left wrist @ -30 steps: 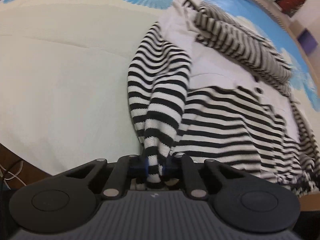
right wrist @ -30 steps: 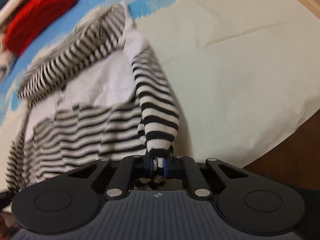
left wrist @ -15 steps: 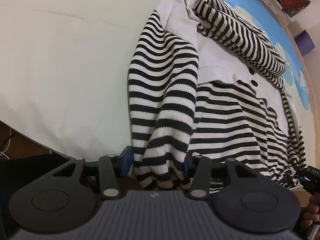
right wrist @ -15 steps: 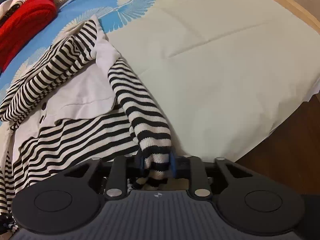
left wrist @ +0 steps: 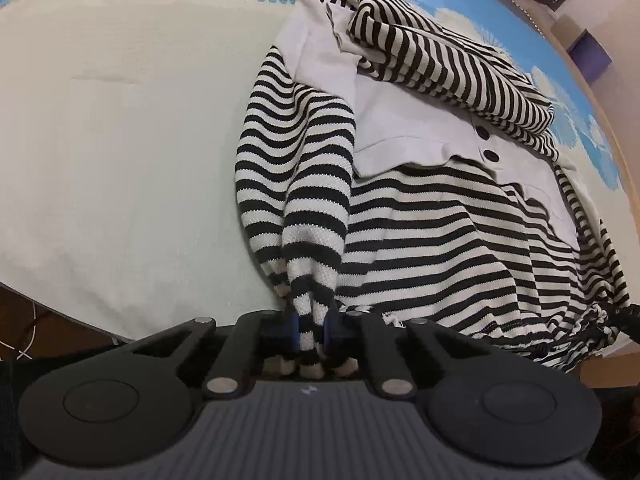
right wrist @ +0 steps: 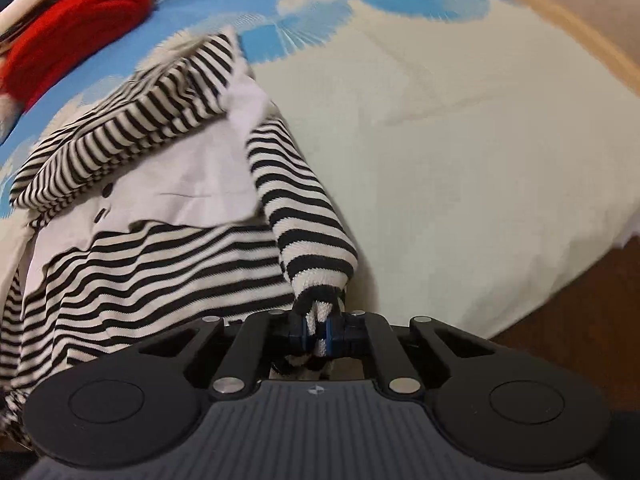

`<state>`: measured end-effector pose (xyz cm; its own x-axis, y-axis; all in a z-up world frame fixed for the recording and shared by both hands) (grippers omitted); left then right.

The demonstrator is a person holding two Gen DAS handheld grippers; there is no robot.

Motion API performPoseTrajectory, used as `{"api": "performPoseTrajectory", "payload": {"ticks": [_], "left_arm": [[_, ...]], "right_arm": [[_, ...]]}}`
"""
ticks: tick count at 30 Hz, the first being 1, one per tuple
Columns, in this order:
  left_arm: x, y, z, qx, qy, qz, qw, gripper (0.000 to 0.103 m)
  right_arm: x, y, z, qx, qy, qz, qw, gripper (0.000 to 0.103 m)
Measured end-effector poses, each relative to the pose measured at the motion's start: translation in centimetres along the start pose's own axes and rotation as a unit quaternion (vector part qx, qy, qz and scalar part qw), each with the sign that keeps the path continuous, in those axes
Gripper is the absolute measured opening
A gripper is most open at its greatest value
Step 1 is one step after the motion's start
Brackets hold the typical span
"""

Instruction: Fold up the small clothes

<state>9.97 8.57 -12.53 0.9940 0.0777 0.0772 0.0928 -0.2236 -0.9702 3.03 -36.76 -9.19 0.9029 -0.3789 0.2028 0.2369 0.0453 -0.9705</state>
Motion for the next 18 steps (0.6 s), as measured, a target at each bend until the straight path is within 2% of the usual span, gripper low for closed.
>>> {"api": "performPoseTrajectory", "payload": {"ticks": [1, 3, 6, 13, 18], "left_arm": [[0.0, 0.1, 0.1, -0.001, -0.001, 0.003, 1.0000, 0.014], [0.1, 0.5, 0.3, 0.001, -0.008, 0.009, 0.9999, 0.023], [0.1, 0.5, 0.6, -0.001, -0.022, 0.011, 0.9997, 0.031], [0.1, 1.0, 0.4, 0.008, -0.009, 0.018, 0.9998, 0.030], [0.1, 1.1, 0.1, 0.012, 0.005, 0.015, 0.9998, 0.021]], "right_arm": [[0.0, 0.2, 0.0, -0.003, -0.002, 0.006, 1.000, 0.008], [-0.1, 0.7, -0.3, -0.006, 0.001, 0.023, 1.000, 0.009], [-0.2, 1.2, -0.5, -0.015, 0.001, 0.033, 0.999, 0.015], [-0.4, 1.6, -0.1, -0.027, -0.011, 0.043, 0.999, 0.018], [-0.4, 1.6, 0.0, -0.025, -0.018, 0.042, 0.999, 0.018]]}}
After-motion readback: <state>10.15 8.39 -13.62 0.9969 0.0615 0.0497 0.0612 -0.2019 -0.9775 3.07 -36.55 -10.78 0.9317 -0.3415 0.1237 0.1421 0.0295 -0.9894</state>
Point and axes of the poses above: each gripper's, at about its wrist camera, not at the fingertips, and y roughly the way its jaws point, z to its left, x to its top, the point moved 4 cm from there along y, roughly the way its jaws point, and after that the axes turned 14 degrees about z, right-handed, at the moved point
